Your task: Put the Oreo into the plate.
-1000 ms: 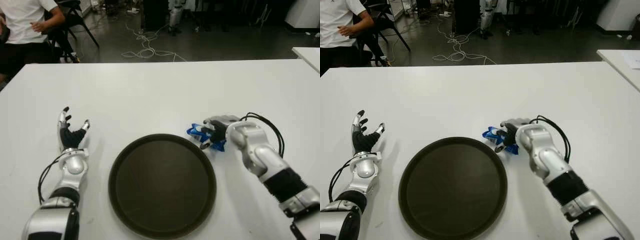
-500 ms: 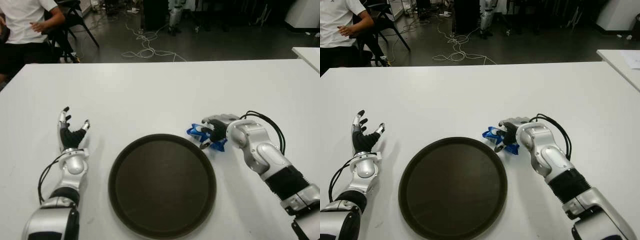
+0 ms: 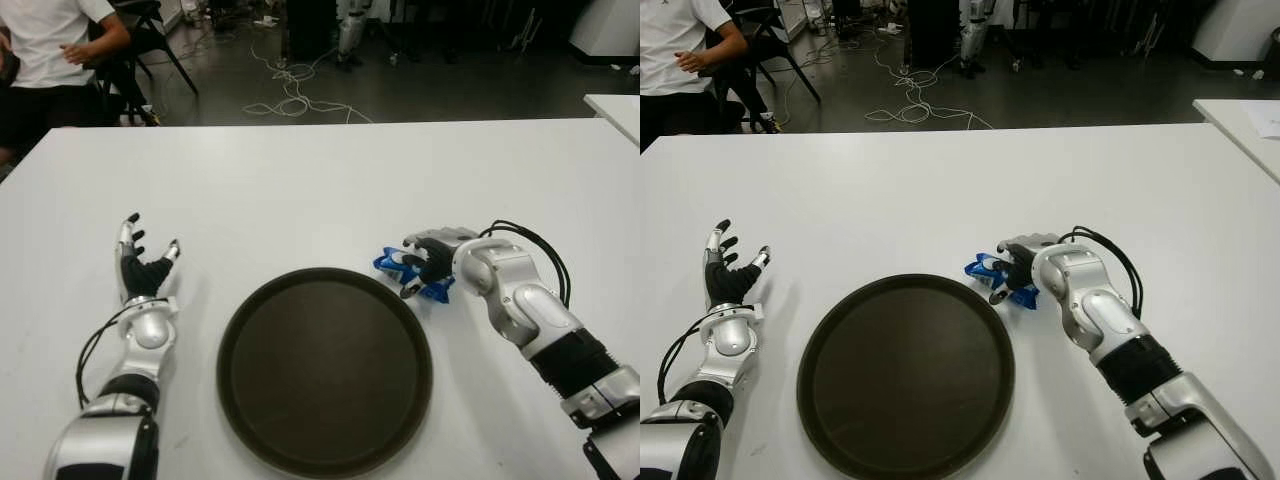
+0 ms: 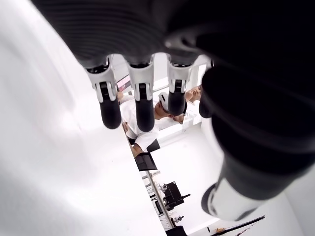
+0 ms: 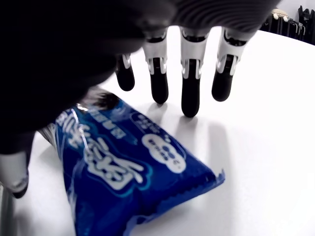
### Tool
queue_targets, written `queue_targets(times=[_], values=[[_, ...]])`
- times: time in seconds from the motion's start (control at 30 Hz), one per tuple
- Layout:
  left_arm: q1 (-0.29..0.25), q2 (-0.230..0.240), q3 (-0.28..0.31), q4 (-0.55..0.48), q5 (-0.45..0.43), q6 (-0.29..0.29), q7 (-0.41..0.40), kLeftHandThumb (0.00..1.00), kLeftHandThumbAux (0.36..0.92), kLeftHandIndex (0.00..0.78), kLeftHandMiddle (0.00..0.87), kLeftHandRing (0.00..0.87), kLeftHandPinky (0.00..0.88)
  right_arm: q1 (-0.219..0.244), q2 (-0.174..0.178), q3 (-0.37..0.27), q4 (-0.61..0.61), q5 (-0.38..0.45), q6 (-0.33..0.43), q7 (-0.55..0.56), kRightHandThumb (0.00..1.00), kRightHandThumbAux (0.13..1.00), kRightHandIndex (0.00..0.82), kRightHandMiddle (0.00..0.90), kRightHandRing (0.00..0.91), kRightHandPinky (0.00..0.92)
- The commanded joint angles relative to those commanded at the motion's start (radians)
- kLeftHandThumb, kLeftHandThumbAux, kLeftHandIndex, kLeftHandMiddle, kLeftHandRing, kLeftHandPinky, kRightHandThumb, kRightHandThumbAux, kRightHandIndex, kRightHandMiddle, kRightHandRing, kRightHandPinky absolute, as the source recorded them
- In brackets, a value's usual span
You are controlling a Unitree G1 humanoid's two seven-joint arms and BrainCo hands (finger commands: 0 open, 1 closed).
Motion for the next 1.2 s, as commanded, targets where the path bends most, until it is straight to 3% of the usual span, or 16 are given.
queue_targets(times=[0.23,0.77,1.2], values=[[-0.001,-0.001,0.005,0.0,-0.008,0.006,-0.01,0.063,0.799,0.096,0.098,0.114,0.129,-0.001,0.006,0.001,-0.001,-0.005,0.018,-0.005,0.0,0.531,0.074,0.183,0.185,0.183],[0.002,-0.002,0.017,-0.001,-0.025,0.012,-0.03,0.036,0.795,0.088,0.08,0.105,0.145,0.005,0.018,0.004,-0.005,-0.004,0.058,-0.023,0.0,0.539,0.082,0.179,0.187,0.2],[0.006,-0.001,0.016,-0.007,-0.025,0.01,-0.032,0.058,0.821,0.09,0.086,0.091,0.103,0.003,0.037,0.012,0.029,-0.013,0.092,-0.063,0.0,0.53,0.092,0.2,0.214,0.221]])
